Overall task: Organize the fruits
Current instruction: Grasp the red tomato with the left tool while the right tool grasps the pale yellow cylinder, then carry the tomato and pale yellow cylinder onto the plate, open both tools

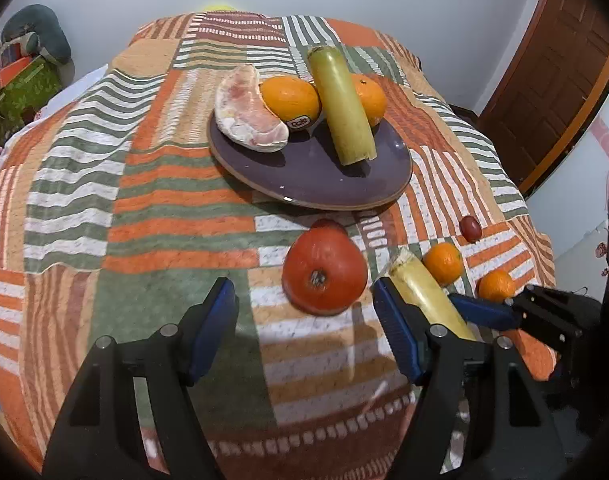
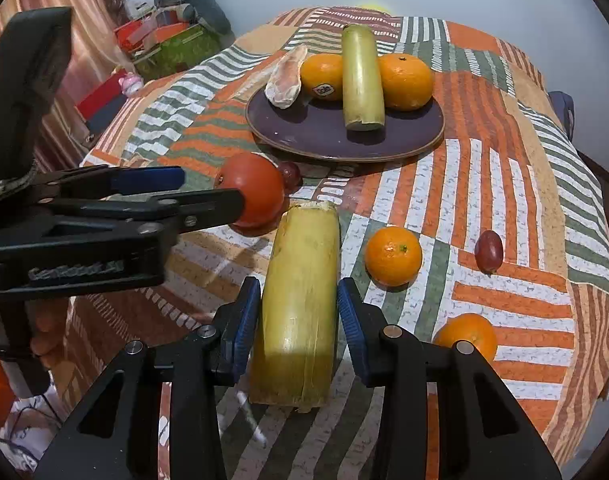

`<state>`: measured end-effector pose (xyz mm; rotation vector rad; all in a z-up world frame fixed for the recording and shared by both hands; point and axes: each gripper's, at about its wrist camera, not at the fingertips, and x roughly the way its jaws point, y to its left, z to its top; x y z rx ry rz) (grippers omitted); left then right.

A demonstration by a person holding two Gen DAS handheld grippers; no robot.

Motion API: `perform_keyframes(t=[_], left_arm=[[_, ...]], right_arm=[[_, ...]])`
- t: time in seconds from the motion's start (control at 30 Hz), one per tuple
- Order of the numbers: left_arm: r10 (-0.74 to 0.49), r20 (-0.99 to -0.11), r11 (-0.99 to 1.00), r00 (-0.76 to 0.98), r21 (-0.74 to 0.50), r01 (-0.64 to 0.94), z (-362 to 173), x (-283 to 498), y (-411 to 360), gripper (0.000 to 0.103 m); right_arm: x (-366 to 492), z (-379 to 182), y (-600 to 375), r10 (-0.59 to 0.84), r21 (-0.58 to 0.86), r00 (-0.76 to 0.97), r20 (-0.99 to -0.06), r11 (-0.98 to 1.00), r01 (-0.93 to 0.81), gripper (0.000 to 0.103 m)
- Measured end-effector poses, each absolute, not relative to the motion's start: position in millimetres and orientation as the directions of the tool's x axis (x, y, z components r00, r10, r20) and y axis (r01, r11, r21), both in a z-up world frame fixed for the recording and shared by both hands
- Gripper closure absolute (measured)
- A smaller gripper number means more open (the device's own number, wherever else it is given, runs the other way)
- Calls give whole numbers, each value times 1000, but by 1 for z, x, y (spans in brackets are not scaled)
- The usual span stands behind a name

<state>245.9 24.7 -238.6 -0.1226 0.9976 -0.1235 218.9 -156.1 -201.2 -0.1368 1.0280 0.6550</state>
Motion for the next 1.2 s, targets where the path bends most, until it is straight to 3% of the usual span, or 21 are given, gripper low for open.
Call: perform_keyframes(t=[0.2, 0.43, 0.97, 1.2], left_arm=[[-177, -828, 983, 532, -174, 57, -244, 260, 19, 33], [-250, -827, 966, 504, -251, 67, -253, 267, 21, 54], [-169, -812, 982, 558, -188, 24, -227, 236, 48, 56], [-158, -791, 983, 591, -183, 17, -211, 228, 53, 56]], right_arm=[[225, -203, -154, 448, 199, 346, -825, 801, -564, 65], [231, -207, -151, 453, 217, 334, -826, 804, -554, 65], [237, -207, -146, 440, 214, 350, -827, 822, -528, 66], [232, -178, -159, 473, 228, 409, -780, 824, -518, 67]])
